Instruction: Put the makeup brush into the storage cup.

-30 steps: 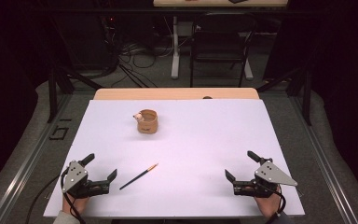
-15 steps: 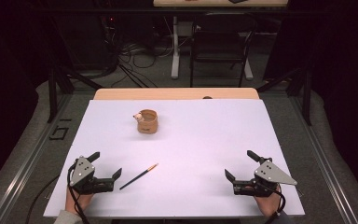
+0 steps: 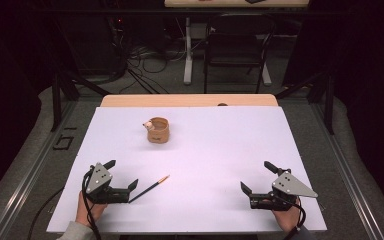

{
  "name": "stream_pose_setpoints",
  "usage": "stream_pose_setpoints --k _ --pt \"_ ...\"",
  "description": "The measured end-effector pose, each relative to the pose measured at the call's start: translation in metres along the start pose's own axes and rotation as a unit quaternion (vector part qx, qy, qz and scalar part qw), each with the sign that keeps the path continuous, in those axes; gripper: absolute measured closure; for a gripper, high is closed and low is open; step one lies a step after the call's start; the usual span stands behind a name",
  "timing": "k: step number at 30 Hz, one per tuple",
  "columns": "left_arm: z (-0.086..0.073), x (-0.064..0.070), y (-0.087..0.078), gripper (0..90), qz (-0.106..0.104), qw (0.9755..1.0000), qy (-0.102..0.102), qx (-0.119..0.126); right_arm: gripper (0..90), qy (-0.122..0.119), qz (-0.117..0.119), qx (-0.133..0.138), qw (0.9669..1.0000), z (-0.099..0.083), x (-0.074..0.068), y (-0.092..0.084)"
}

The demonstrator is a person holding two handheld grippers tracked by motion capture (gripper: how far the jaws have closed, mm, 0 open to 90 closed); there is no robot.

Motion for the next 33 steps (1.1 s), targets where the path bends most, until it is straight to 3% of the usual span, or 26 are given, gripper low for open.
stream_pose_setpoints --k 8,15,20,33 --pt "0.004 0.002 0.012 0.1 -0.017 0.9996 -0.003 -0.024 0.0 0.000 0.002 -0.002 1.0000 0.000 0.000 0.000" --pt "0.007 0.002 0.022 0.0 -0.039 0.9977 -0.008 -0.056 0.0 0.001 0.004 -0.004 1.0000 -0.001 0.000 0.001" --pt "0.011 0.001 0.029 0.0 -0.055 0.9947 -0.010 -0.086 0.0 0.002 0.004 -0.006 1.0000 -0.001 0.001 0.000" --pt "0.021 0.000 0.044 0.1 -0.068 0.9867 -0.001 -0.147 0.0 0.002 0.004 -0.005 1.0000 -0.001 0.001 0.000"
Point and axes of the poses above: each handheld gripper's, and its own axes: y roughly forward along the jaws, z roughly out of its top, x roughly to its right, the point moved 1 cm from there along y, roughly forward along the jaws, and after that the axes turned 11 degrees about x, right-handed, at the moved point
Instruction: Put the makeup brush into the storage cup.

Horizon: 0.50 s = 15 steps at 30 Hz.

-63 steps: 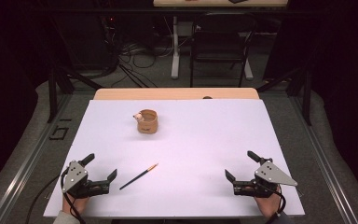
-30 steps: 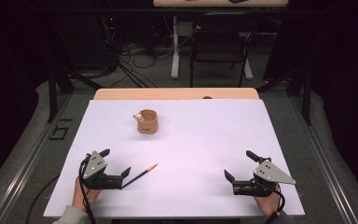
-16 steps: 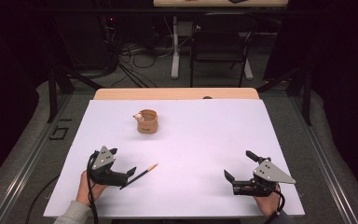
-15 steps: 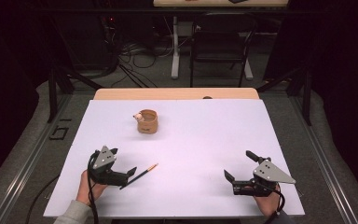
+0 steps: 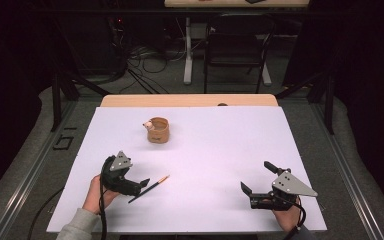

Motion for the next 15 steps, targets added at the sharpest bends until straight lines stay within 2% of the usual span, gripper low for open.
stream_pose_setpoints --k 6,13,15 --pt "0.006 0.000 0.004 1.6 -0.005 0.9996 -0.006 -0.029 0.0 -0.001 0.001 -0.002 1.0000 0.000 -0.001 0.000" --pt "0.015 -0.001 0.013 0.2 -0.015 0.9975 -0.009 -0.068 0.0 0.000 0.001 -0.003 1.0000 -0.001 0.000 0.000" --pt "0.017 0.000 0.016 0.1 -0.016 0.9972 -0.010 -0.073 0.0 0.001 0.001 -0.002 1.0000 -0.001 0.000 0.000"
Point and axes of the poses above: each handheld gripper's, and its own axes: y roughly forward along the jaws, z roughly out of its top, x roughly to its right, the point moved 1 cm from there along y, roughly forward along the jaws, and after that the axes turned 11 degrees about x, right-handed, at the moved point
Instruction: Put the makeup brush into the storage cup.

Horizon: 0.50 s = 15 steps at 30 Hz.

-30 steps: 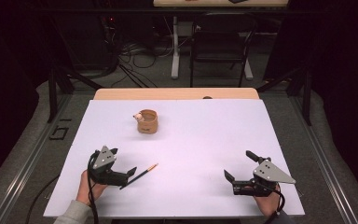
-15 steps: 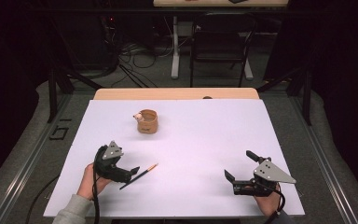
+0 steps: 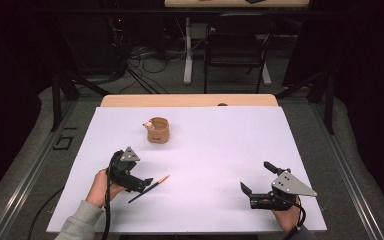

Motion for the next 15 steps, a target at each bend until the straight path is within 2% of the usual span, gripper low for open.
stream_pose_setpoints --k 8,15 --pt "0.009 0.003 0.008 0.0 0.002 0.9997 0.005 -0.024 0.0 -0.001 0.000 -0.001 1.0000 0.000 0.000 0.000" --pt "0.014 0.005 0.013 0.2 -0.006 0.9988 0.011 -0.046 0.0 -0.002 -0.001 -0.002 1.0000 0.000 0.000 0.000"
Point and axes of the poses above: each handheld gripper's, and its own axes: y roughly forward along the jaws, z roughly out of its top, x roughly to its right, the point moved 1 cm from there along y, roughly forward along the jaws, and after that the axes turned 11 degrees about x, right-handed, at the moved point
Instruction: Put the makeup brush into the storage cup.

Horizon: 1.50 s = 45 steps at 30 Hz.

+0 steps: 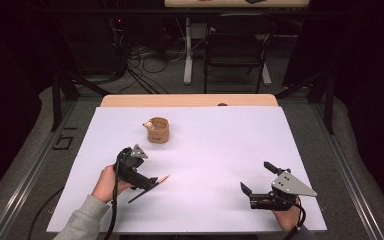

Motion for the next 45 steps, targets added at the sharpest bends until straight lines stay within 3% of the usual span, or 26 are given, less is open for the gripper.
stream_pose_setpoints --k 20,30,39,45 --pt "0.007 0.009 0.015 17.1 -0.006 0.9986 0.017 -0.050 0.0 -0.003 0.000 -0.004 1.0000 0.000 0.000 0.000" --pt "0.009 0.015 0.023 36.8 -0.028 0.9972 0.033 -0.062 0.0 -0.003 0.001 -0.002 1.0000 0.000 0.000 0.000" --pt "0.008 0.015 0.028 54.1 -0.045 0.9951 0.027 -0.084 0.1 -0.005 0.004 -0.003 1.0000 0.000 0.000 0.000" --pt "0.006 0.014 0.031 61.1 -0.059 0.9932 0.024 -0.097 0.0 -0.004 0.004 -0.003 1.0000 0.000 0.000 0.000"
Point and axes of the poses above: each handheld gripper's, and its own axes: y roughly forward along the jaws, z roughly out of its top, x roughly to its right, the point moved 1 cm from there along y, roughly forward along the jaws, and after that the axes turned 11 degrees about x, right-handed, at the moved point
